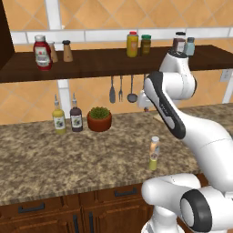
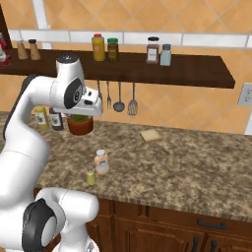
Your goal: Put the shaker and condiment bottle from the counter next to their counterparts in the cabinet.
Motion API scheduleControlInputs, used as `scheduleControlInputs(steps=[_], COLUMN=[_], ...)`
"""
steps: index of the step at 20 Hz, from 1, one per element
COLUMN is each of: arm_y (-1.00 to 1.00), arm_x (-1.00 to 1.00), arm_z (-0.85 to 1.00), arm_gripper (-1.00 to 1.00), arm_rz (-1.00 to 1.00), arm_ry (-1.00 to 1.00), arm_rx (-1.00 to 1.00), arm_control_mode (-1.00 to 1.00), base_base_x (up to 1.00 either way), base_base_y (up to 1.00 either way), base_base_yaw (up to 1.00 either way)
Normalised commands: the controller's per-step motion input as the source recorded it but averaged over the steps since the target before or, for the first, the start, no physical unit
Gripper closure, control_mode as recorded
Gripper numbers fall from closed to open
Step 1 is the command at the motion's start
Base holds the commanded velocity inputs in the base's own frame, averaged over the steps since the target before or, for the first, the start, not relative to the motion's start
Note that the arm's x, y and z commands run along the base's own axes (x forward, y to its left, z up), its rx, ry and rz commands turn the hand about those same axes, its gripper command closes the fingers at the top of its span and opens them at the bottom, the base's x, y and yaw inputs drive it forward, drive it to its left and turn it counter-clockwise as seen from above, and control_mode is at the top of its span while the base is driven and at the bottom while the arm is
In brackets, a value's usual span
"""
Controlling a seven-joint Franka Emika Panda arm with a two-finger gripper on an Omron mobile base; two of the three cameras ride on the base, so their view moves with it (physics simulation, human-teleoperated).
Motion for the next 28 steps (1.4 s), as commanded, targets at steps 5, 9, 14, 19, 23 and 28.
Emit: scheduleControlInputs(steps=[5,9,14,19,23,28], arm_y=[-0.36,-0.65,-0.57,-0.15,-0.35,-0.33], arm_x=[0.00,-0.04,-0.05,-0.06,0.01,0.03], arm_z=[-0.54,-0.47,-0.41,-0.59,-0.39,-0.19], arm_gripper=[-1.00,-1.00,-1.00,-1.00,-1.00,-1.00], arm_rz=[0.19,0.40,0.49,0.69,0.75,0.50], arm_ry=[-0.01,-0.08,-0.14,-0.10,-0.16,-0.10], arm_rx=[0.01,0.03,0.01,0.00,0.01,0.01], arm_control_mode=[-1.00,-1.00,-1.00,-1.00,-1.00,-1.00], base_base_x=[0.00,0.00,0.00,0.00,0.00,0.00], base_base_y=[0.00,0.00,0.00,0.00,0.00,0.00], base_base_yaw=[0.00,0.00,0.00,0.00,0.00,0.00])
